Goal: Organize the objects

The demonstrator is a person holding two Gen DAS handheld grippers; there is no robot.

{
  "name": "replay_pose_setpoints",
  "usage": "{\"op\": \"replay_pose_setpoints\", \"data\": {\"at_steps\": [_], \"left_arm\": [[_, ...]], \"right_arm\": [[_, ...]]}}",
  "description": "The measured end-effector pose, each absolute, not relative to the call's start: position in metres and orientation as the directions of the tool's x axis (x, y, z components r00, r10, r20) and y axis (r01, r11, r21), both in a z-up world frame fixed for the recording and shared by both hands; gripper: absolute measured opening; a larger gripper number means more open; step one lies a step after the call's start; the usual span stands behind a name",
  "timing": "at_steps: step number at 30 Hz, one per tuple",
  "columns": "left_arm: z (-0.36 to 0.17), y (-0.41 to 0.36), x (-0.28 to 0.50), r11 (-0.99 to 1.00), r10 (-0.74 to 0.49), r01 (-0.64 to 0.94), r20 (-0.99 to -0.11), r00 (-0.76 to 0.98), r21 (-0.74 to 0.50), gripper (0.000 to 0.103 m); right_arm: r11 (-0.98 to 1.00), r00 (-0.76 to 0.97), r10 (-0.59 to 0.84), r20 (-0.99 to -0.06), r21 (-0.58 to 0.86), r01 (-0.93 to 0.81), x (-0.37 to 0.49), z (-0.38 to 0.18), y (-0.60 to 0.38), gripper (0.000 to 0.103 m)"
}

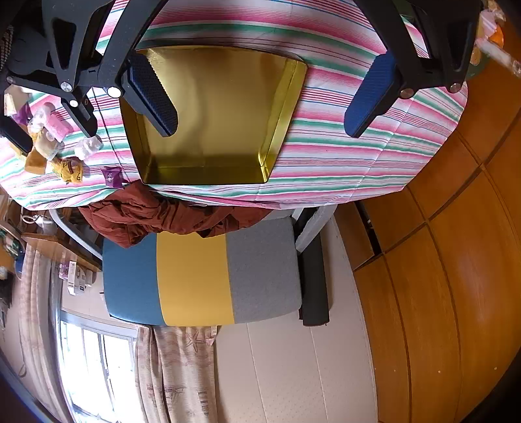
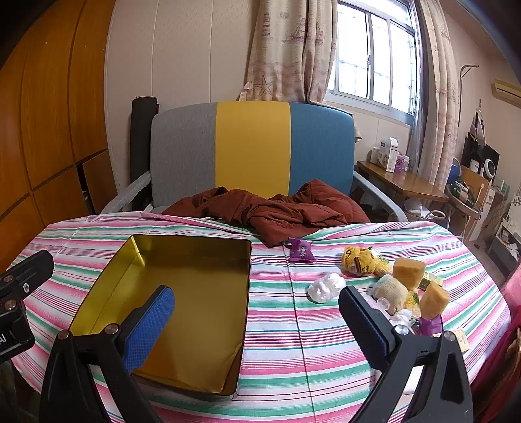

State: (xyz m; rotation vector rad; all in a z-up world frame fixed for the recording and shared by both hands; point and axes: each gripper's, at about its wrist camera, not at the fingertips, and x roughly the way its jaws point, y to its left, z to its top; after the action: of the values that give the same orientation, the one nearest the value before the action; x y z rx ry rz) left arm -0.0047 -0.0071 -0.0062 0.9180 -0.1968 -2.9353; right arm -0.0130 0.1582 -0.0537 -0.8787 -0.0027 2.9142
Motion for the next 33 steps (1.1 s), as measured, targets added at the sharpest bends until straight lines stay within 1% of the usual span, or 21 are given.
{"op": "replay_pose_setpoints", "data": {"at_steps": [8, 16, 26, 33], "left_arm": [[-0.0061, -0.0094, -0.0061, -0.990, -0.101, 0.030, -0.563, -0.820, 0.134, 0.103], [-0.0051, -0.0041, -0.0057, -0.987, -0.108, 0.024, -0.558, -0.823, 0.157, 0.103], [-0.0046, -0.0036, -0.0053, -0.988, -0.108, 0.027, -0.567, -0.817, 0.150, 0.103], [-0.0081, -0.0020, -0.0047, -0.989, -0.111, 0.030, -0.576, -0.810, 0.147, 0.103]], "right_arm": [[-0.995, -0.824, 0.094, -0.559, -0.040, -0.086, -0.0165, -0.0513, 0.1572, 0.103], [-0.995, -0.818, 0.096, -0.567, -0.047, -0.084, -0.0166, -0.0521, 0.1567, 0.103], [-0.995, -0.824, 0.099, -0.558, -0.039, -0.094, -0.0140, -0.0498, 0.1590, 0.103], [-0.995, -0.816, 0.103, -0.569, -0.050, -0.091, -0.0145, -0.0515, 0.1587, 0.103]]}}
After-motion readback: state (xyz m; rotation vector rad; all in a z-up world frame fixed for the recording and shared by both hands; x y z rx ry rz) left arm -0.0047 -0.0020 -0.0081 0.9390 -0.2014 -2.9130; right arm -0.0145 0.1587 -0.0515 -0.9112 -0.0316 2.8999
